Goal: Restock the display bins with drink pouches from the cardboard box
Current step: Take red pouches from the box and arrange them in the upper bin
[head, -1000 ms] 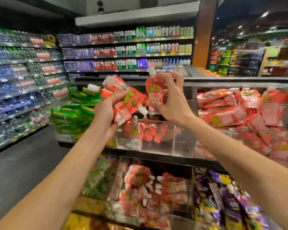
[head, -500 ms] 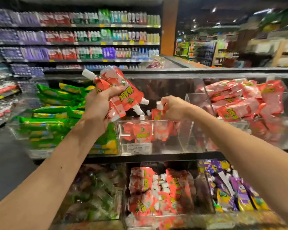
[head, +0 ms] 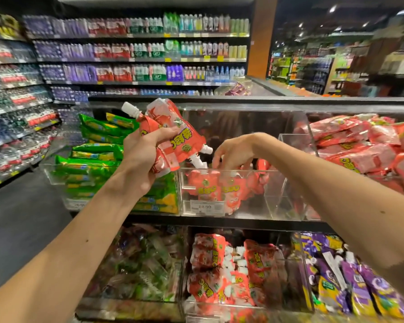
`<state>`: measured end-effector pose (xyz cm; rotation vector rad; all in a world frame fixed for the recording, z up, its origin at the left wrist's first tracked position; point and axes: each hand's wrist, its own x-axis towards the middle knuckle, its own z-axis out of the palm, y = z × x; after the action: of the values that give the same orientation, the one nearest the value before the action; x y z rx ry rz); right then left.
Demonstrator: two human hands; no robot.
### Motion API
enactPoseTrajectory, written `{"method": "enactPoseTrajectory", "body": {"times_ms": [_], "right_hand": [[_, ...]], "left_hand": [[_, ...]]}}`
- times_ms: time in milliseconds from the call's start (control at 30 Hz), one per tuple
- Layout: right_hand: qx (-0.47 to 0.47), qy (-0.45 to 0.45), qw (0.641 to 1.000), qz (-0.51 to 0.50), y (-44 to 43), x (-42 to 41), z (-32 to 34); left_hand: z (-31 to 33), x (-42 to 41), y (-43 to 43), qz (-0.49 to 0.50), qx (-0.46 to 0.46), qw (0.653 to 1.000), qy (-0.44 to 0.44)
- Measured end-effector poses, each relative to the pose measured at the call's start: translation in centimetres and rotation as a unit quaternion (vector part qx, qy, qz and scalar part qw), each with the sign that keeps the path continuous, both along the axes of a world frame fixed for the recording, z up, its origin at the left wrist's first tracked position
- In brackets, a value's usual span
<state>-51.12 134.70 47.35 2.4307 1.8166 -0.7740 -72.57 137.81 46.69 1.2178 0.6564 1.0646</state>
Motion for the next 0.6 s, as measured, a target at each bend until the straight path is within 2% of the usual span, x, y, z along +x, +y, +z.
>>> {"method": "enactPoseTrajectory", "body": {"times_ms": [167,400,500,600], "right_hand": [[0.071,0.025,0.996,0.037,1.2,-1.0,-0.3],[0.179,0.064,0.982,0.016,2.2,-0.6,-1.8],[0.201,0.134,0.970,0.009,2.8,-1.2,-2.3],[0.171,0.196,0.965,0.025,2.7,-1.6,-2.2]], "left_hand": [[0.5,0.2,-1.1,0.006,0.010,1.000,0.011],[1.0,-0.1,-0.8,0.020,0.059,0.998,0.024],[1.5,-0.1,-0.6,0.034,0.073,0.997,0.012],[1.6,-0.2,-0.7,0.039,0.071,0.997,0.012]]}}
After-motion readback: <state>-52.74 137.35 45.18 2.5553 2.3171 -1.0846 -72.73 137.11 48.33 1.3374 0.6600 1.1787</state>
